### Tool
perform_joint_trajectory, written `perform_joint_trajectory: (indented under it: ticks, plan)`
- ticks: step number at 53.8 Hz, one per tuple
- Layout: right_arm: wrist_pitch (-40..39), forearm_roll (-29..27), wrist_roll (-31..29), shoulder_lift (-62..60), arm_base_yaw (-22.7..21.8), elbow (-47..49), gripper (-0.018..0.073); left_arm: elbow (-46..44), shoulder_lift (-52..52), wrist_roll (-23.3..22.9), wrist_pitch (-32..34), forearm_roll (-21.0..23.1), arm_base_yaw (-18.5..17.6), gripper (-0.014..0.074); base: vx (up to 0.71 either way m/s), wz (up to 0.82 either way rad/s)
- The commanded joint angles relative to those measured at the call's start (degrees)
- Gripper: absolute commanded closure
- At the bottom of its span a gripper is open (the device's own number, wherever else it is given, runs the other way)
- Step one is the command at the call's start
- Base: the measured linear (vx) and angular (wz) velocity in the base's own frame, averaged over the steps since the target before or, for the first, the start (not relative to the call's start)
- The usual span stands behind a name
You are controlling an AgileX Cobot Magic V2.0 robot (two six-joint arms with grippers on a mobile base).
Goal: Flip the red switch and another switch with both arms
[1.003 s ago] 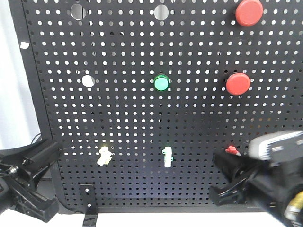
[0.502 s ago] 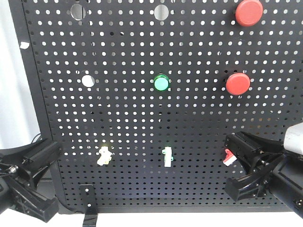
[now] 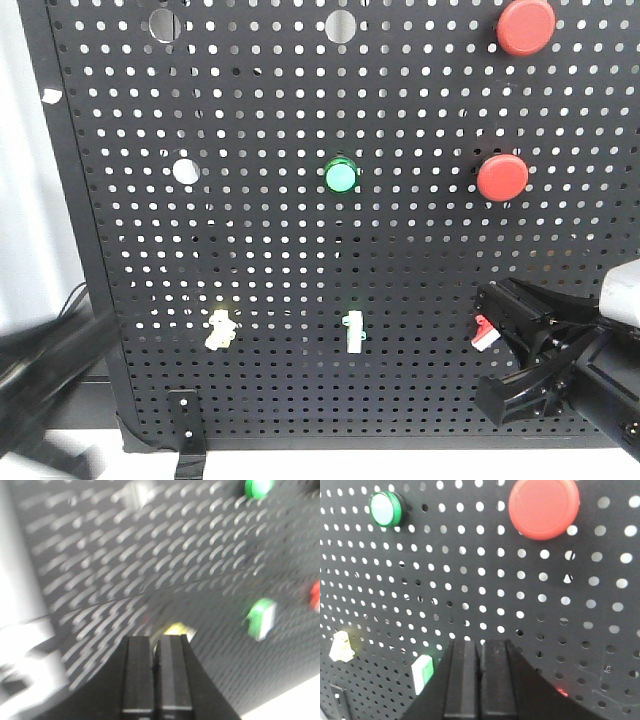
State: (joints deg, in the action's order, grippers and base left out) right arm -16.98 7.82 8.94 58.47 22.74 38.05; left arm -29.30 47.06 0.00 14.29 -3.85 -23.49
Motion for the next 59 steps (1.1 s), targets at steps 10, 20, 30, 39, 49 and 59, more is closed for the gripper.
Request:
perform_joint_trajectory:
  ticks: [10,20,30,39,49,59]
  plan:
    - [-4.74,0.30,-0.45,-1.04,-0.09,1.80,0.0566,15.83,-26.19,0.00,-3.86,1.39,12.46,0.0594,0.00,0.00]
    - [-4.74,0.30,-0.45,-1.04,-0.09,1.80,0.0566,25.29,-40.73,0.00,-8.62,4.17,19.06,0.0594,0.00,0.00]
    - [-4.65,0.30,-0.45,-1.04,-0.09,1.80,0.0566,31.43,-49.36,0.00,-8.40,3.85,21.14,0.0594,0.00,0.00]
    - [-4.31,0.30,-0.45,-0.89,-0.09,1.80,0.0566,31.85,-48.70,0.00,-10.58,3.85,21.00,0.0594,0.00,0.00]
    - [-4.31,0.30,-0.45,-0.89,-0.09,1.80,0.0566,31.85,-48.70,0.00,-10.52,3.85,21.00,0.0594,0.00,0.00]
    - [-4.31,0.30,-0.45,-0.89,-0.09,1.80,0.0566,31.85,-48.70,0.00,-10.52,3.85,21.00,0.0594,0.00,0.00]
